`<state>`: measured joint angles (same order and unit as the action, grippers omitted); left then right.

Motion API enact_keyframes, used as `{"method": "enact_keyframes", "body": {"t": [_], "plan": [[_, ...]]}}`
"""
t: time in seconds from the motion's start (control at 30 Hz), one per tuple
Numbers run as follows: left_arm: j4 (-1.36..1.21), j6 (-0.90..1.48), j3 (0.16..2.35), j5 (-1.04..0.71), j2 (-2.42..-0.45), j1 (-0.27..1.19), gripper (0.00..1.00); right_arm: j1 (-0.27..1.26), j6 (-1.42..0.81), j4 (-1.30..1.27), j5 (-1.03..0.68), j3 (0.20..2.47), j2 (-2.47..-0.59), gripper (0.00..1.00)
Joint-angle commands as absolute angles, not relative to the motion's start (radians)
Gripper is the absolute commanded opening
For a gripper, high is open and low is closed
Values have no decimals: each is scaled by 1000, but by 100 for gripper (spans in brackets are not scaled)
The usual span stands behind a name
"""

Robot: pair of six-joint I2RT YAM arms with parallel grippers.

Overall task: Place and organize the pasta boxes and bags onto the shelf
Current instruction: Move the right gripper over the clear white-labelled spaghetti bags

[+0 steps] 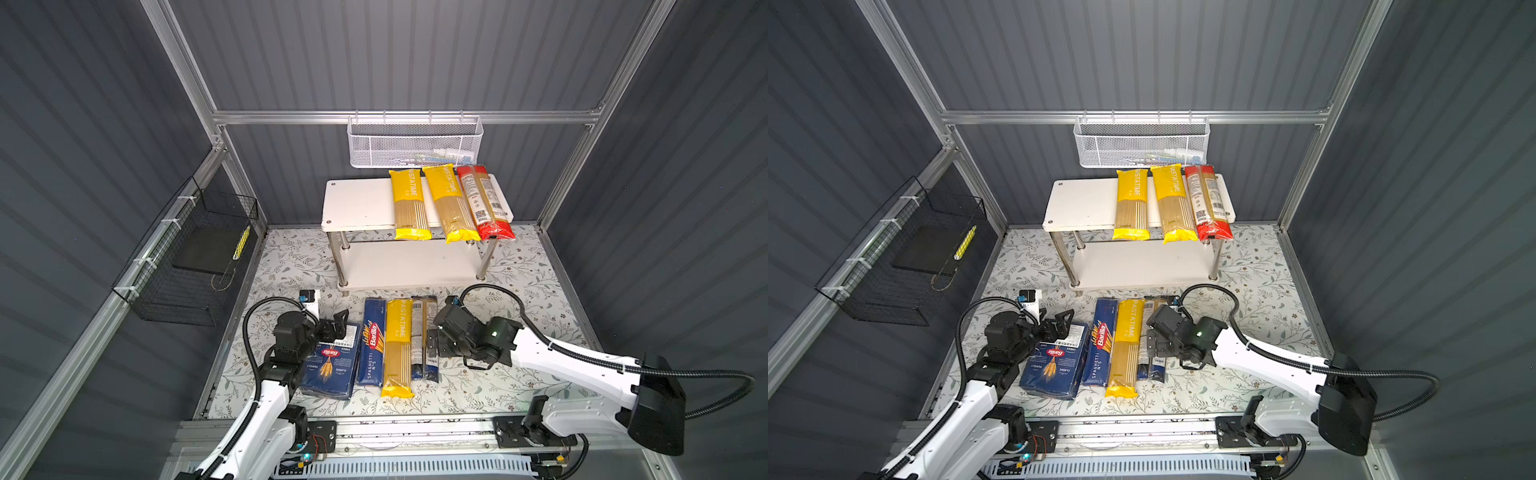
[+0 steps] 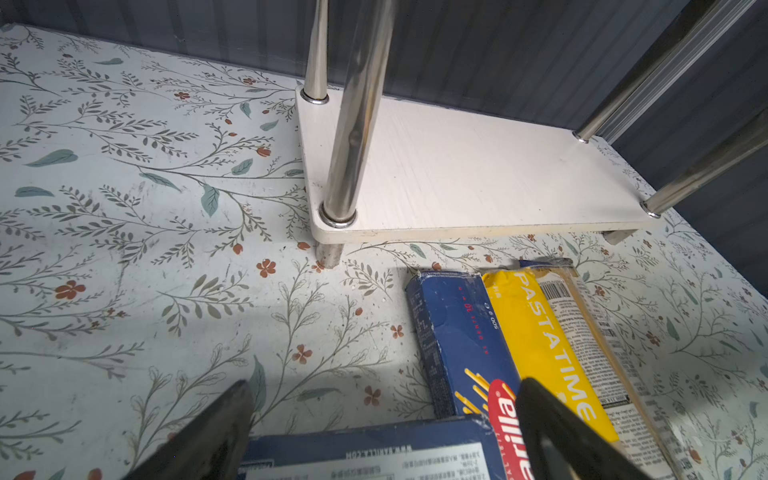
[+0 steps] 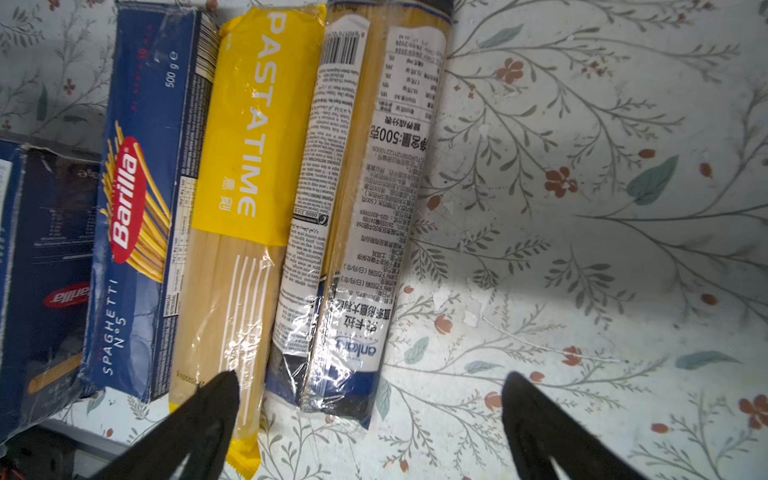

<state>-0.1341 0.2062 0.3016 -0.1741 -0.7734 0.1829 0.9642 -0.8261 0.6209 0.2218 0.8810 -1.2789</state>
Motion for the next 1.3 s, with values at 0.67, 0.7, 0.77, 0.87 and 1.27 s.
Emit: {"method": "enact_keyframes", "body": {"t": [0.67,0.7,0.77,0.87,1.27], "plan": [[-127,186,314,-169,-772,187,99,956,-786,438,198,871,-1546,99],[-127,186,314,-168,-773,187,100,953,-778,427,193,871,-1555,99],[-127,186,316,-169,-775,187,100,943,-768,422,188,880,-1575,99],[-127,187,314,-167,-772,187,99,929,-750,422,185,890,-1592,99],[-126,187,316,-163,-776,187,99,887,-754,430,173,844,-1587,99]]}}
